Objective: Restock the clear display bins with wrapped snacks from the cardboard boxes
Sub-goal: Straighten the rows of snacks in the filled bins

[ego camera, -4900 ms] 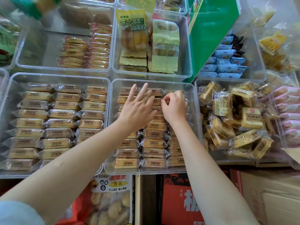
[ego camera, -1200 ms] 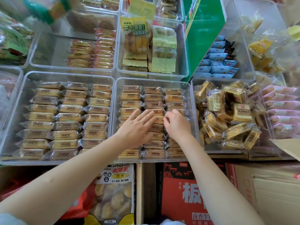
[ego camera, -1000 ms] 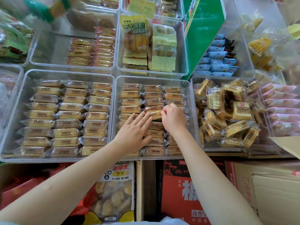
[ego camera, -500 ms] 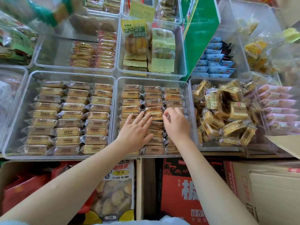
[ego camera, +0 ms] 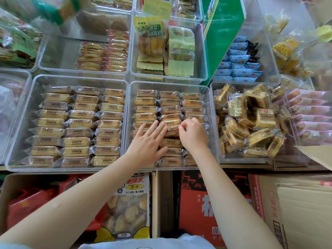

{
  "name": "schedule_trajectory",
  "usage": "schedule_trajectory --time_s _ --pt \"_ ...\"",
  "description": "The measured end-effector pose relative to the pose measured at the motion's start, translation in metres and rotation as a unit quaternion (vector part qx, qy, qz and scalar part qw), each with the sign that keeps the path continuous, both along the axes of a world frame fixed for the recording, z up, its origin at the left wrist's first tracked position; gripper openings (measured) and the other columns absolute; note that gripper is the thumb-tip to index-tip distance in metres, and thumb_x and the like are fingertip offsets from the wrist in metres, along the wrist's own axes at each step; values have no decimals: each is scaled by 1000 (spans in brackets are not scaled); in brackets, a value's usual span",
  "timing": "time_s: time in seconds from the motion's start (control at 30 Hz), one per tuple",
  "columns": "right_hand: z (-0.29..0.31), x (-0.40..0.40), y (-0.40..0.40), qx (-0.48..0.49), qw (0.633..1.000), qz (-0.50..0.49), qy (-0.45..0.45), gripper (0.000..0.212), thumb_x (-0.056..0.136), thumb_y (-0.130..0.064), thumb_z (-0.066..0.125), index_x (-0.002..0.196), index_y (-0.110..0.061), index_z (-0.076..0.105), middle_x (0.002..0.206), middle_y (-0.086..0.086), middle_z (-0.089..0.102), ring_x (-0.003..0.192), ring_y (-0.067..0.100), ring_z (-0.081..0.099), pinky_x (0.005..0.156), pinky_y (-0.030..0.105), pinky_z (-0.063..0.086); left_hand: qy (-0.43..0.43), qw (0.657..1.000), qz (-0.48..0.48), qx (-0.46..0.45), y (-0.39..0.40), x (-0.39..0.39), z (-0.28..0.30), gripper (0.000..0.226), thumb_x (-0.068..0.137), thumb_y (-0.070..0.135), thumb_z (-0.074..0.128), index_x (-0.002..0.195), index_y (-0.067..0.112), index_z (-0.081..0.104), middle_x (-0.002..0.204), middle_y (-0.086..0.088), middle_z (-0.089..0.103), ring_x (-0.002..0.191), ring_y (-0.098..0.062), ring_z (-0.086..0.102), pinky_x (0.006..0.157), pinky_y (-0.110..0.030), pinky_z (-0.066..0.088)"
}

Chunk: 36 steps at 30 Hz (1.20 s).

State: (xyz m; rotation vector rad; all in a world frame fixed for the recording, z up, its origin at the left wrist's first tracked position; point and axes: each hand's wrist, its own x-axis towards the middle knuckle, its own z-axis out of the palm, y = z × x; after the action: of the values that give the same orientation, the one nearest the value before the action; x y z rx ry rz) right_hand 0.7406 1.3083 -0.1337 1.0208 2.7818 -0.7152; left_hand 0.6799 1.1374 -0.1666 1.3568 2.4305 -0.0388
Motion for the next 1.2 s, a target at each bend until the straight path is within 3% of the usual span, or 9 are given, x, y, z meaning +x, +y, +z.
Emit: schedule_trajectory --time_s 0.17,0.4,0.53,0.63,0.73,0.8,1.0,1.2 --pt "-10 1 2 7 999 -32 -28 18 101 -25 52 97 -15 66 110 1 56 82 17 51 64 29 40 -5 1000 -11 9 -3 4 0 83 89 65 -9 160 23 -4 166 3 -10 152 -19 -18 121 -47 -12" --pt "-14 9 -1 14 998 -54 15 13 99 -27 57 97 -16 64 104 -2 57 82 16 52 58 26 32 12 1000 -24 -7 -2 4 5 77 94 60 -9 161 24 5 168 5 -1 154 -19 -14 120 -49 -14" --pt "-7 16 -5 24 998 -9 63 16 96 -27 63 89 -15 55 94 -3 52 71 17 53 51 21 29 14 999 -28 -19 -1 5 5 80 92 61 -12 161 24 3 168 4 -3 154 -20 -14 120 -49 -13" --pt "-4 31 -9 18 997 71 -13 18 97 -35 61 93 -17 62 99 -3 52 73 14 52 53 22 32 12 999 -28 -25 -1 5 4 77 94 60 -10 161 23 1 168 4 -6 153 -20 -16 120 -49 -14" --pt "-1 38 -10 61 988 70 -126 26 99 -43 56 108 -19 63 112 1 51 85 19 58 64 29 42 16 999 -29 -31 1 6 8 76 95 60 -7 161 23 0 168 4 -7 153 -20 -17 120 -49 -13" --pt "2 34 -12 70 984 64 -148 25 100 -40 56 108 -18 63 114 2 52 85 21 57 67 32 43 8 999 -24 -31 0 6 9 72 99 59 3 161 23 0 168 4 -7 153 -20 -17 121 -49 -11" --pt "7 23 -4 -34 999 -18 -34 12 96 -25 63 89 -18 69 102 -2 55 82 16 53 61 27 38 0 999 -25 -28 -1 5 11 68 104 58 13 161 24 -1 168 4 -7 153 -20 -17 123 -50 -9" --pt "4 29 -7 -20 1000 -20 -4 13 98 -23 57 92 -13 62 103 -2 53 82 15 51 65 27 39 -1 999 -32 -15 1 5 14 70 104 59 16 161 22 -2 168 3 -8 152 -17 -19 123 -49 -11"
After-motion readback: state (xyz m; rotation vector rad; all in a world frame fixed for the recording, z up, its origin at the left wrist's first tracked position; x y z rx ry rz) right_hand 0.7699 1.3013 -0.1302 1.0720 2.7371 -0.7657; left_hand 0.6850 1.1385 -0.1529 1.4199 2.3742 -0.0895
